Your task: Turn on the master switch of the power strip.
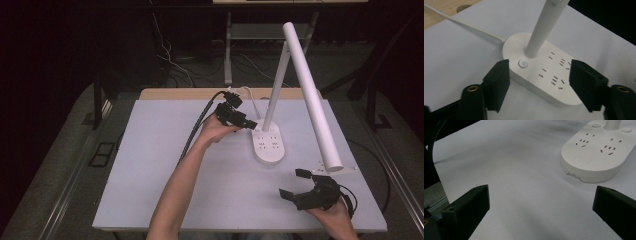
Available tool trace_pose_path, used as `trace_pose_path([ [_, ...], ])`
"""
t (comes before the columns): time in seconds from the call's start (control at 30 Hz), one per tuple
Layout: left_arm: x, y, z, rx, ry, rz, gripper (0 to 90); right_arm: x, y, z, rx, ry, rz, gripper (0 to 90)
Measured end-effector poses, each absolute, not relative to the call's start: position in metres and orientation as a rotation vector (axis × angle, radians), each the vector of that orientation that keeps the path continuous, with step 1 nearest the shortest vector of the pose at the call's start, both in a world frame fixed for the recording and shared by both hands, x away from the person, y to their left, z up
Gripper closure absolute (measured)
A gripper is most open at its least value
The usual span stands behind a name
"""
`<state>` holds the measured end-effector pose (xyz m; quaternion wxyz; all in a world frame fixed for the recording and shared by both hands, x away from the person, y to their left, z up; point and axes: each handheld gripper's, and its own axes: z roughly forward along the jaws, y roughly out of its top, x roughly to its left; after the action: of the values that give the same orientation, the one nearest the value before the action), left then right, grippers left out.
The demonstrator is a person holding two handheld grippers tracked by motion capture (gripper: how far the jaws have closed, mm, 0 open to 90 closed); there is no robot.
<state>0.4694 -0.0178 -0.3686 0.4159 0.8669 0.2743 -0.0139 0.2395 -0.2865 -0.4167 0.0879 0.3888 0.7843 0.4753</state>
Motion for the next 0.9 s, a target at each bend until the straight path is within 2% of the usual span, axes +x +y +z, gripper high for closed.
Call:
trace_pose_path([
  [0.03,0.47,-0.019,-0.37,2.174,0.69,-0.028,34.7,0.24,-0.287,-0.417,1.158,2.335,1.415,0.3],
  [0.07,0.471,-0.021,-0.372,2.156,0.705,-0.028,41.4,0.239,-0.287,-0.416,1.164,2.331,1.421,0.3],
  [0.13,0.472,-0.021,-0.373,2.155,0.702,-0.018,48.9,0.239,-0.288,-0.416,1.161,2.333,1.418,0.3],
  [0.17,0.472,-0.022,-0.375,2.143,0.714,-0.021,48.9,0.239,-0.288,-0.416,1.161,2.333,1.418,0.3],
  [0.2,0.473,-0.022,-0.376,2.144,0.714,-0.023,56.1,0.239,-0.288,-0.416,1.16,2.334,1.418,0.3],
  [0.23,0.474,-0.022,-0.377,2.147,0.715,-0.023,56.1,0.239,-0.288,-0.416,1.16,2.334,1.418,0.3],
  [0.27,0.475,-0.024,-0.38,2.134,0.721,-0.03,62.8,0.239,-0.287,-0.416,1.156,2.335,1.418,0.3],
  [0.33,0.475,-0.024,-0.381,2.128,0.727,-0.032,69.5,0.239,-0.287,-0.416,1.154,2.339,1.416,0.3],
  [0.37,0.475,-0.025,-0.382,2.124,0.728,-0.034,69.5,0.239,-0.287,-0.416,1.154,2.339,1.416,0.3],
  [0.4,0.476,-0.025,-0.383,2.118,0.735,-0.038,74.7,0.239,-0.287,-0.416,1.151,2.338,1.417,0.3],
  [0.5,0.477,-0.027,-0.386,2.105,0.744,-0.038,78.5,0.24,-0.287,-0.417,1.152,2.339,1.417,0.3],
  [0.53,0.478,-0.027,-0.387,2.102,0.747,-0.038,82.9,0.24,-0.287,-0.417,1.154,2.34,1.416,0.3],
  [0.7,0.48,-0.03,-0.393,2.085,0.77,-0.03,89.5,0.24,-0.287,-0.417,1.153,2.338,1.42,0.3],
  [0.9,0.482,-0.035,-0.401,2.08,0.779,-0.032,89.8,0.24,-0.287,-0.417,1.155,2.342,1.415,0.3],
])
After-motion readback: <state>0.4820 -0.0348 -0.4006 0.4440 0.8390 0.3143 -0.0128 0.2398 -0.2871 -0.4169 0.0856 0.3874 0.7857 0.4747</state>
